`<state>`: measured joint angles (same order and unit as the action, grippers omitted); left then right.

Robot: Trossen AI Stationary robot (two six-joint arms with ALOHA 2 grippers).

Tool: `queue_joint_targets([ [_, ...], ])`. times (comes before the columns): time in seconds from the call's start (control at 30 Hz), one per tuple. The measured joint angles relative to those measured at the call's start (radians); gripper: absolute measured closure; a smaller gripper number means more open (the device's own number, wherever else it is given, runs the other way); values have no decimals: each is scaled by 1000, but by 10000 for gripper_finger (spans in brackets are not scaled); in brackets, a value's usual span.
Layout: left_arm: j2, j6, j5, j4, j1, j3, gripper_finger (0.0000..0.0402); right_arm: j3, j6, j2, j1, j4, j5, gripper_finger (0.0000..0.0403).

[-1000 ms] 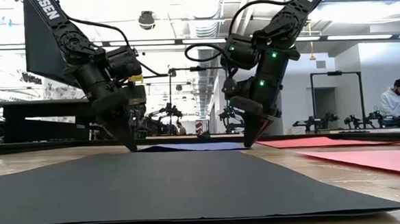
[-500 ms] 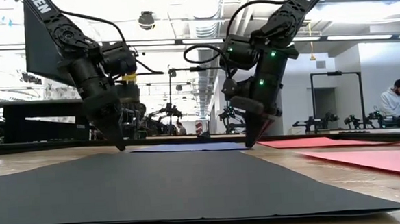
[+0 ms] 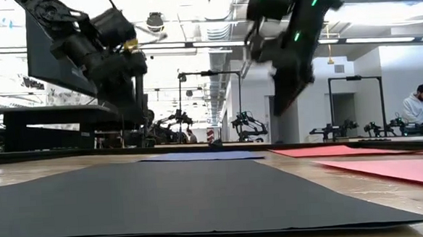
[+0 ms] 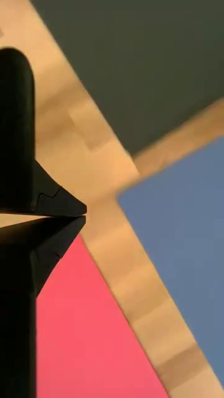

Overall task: Organize paper
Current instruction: Adjust the stacked colored papers

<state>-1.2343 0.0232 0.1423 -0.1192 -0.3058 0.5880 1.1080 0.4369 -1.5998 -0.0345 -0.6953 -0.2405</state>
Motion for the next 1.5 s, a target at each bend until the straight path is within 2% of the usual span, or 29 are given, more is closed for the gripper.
queue_joint_targets([
  [0.13,-59,21,-9,146,150,6,402,-18,107,44,130,-13,-28,403],
  [0.23,-150,36,-23,187,253,62,402,-35,213,44,231,-34,-28,403],
  [0.4,-353,44,-38,180,384,228,402,-51,469,40,412,-144,-99,403],
  [0.53,-518,31,-38,136,459,411,402,-51,770,42,554,-291,-137,403],
  [0.7,-690,-26,-44,-22,508,667,402,-51,1165,22,691,-526,-56,403],
  [0.83,-816,-31,-65,-144,513,852,402,-51,1363,22,760,-619,57,403],
  [0.97,-942,-38,-65,-270,512,1024,402,-54,1449,22,791,-634,150,403],
  [1.13,-1054,-60,-74,-386,513,1180,402,-126,1499,23,806,-605,202,403],
  [1.27,-1075,-82,-82,-403,513,1238,402,-223,1509,23,806,-540,272,403],
  [1.5,-1075,-116,-110,-455,482,1245,402,-336,1560,23,801,-430,335,403],
])
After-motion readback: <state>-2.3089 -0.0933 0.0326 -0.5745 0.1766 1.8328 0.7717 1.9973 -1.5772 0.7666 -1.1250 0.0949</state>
